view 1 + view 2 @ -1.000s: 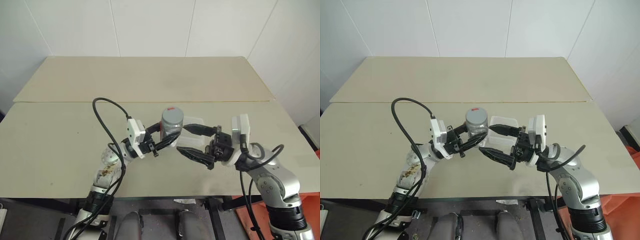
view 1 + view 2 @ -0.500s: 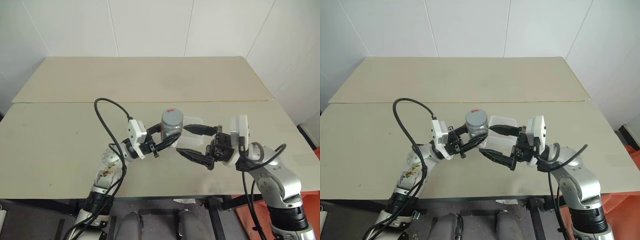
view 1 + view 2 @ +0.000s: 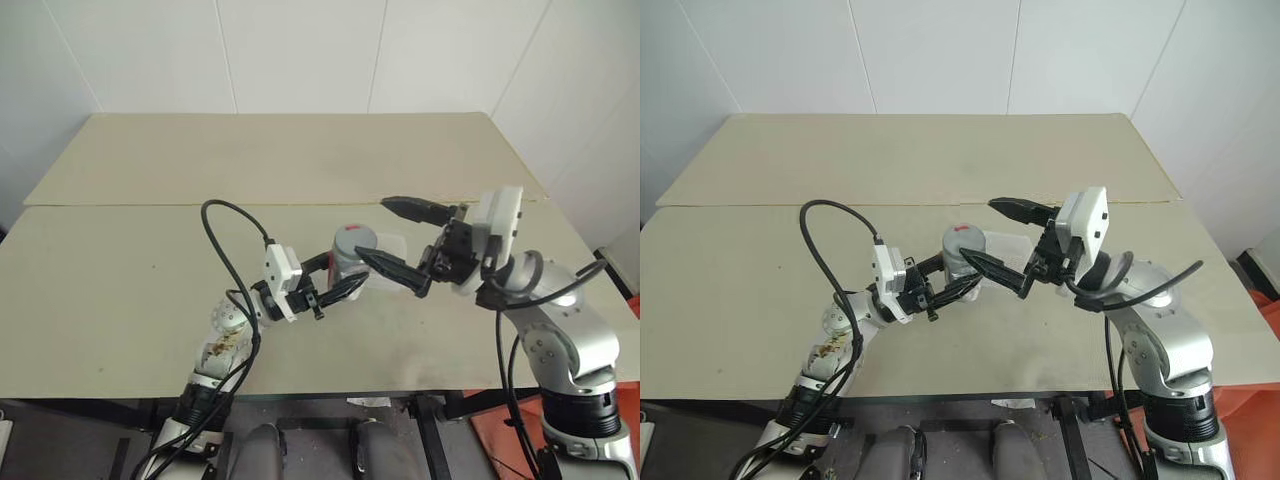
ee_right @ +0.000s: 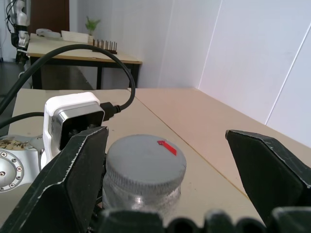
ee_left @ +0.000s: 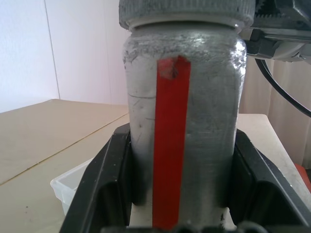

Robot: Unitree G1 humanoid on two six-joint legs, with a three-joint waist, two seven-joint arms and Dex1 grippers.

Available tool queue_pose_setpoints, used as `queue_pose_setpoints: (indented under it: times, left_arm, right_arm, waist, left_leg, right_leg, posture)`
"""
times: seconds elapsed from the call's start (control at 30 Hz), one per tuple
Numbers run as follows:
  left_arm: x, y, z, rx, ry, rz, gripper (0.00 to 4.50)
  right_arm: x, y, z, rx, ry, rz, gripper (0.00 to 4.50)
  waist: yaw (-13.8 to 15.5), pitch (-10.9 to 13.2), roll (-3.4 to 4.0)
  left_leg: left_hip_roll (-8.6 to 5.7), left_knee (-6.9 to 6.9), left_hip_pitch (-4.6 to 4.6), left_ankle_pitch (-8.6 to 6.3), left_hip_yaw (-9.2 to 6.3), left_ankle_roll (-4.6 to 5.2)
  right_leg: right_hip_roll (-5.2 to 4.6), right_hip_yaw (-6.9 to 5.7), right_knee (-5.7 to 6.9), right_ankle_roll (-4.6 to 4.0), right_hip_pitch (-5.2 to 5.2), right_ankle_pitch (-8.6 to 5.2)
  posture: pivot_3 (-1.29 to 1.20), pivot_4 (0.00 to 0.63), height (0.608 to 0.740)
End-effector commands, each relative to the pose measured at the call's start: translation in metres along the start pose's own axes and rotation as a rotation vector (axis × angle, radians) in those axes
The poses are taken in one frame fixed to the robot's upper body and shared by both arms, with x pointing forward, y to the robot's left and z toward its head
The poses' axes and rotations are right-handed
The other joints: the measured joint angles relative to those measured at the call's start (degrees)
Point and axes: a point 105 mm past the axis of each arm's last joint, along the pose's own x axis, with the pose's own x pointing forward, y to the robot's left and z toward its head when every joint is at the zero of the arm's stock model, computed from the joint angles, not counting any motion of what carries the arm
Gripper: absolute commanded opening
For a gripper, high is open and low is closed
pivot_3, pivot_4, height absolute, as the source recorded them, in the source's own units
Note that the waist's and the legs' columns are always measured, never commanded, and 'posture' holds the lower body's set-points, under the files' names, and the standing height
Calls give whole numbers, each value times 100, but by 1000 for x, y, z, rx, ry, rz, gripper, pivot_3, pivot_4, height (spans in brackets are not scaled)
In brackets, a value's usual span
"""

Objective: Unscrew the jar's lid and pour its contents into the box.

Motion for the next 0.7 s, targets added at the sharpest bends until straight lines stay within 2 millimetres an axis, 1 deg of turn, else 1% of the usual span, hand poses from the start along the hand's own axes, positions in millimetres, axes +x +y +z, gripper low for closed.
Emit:
queue_pose_setpoints:
  times: [0.03, 0.23, 0.37, 0.7]
  left_arm:
    - [4, -2, 9, 38, -36, -13, 2090]
    - [3, -4, 9, 37, -40, -17, 2090]
    - [3, -5, 10, 36, -43, -20, 2090]
    - [-3, -1, 10, 30, -41, -2, 2090]
  right_arm:
    - [7, 2, 10, -49, -35, 20, 4500]
    - [14, 2, 6, -65, -23, 43, 4500]
    - [15, -2, 2, -76, -12, 38, 4500]
    - [0, -8, 0, -81, 13, 8, 4500]
  waist:
    - [2, 0, 0]
    - [1, 0, 0]
    - [1, 0, 0]
    - [3, 0, 0]
  left_leg:
    - [0, 0, 0, 0, 0, 0]
    - [0, 1, 0, 0, 0, 0]
    - [0, 0, 1, 0, 0, 0]
    - [0, 0, 0, 0, 0, 0]
  right_leg:
    - [0, 0, 0, 0, 0, 0]
    - [0, 0, 0, 0, 0, 0]
    - [0, -1, 0, -1, 0, 0]
    - [0, -1, 0, -1, 0, 0]
  posture:
    - [0, 150, 740]
    - [0, 150, 740]
    - [0, 150, 740]
    - [0, 150, 740]
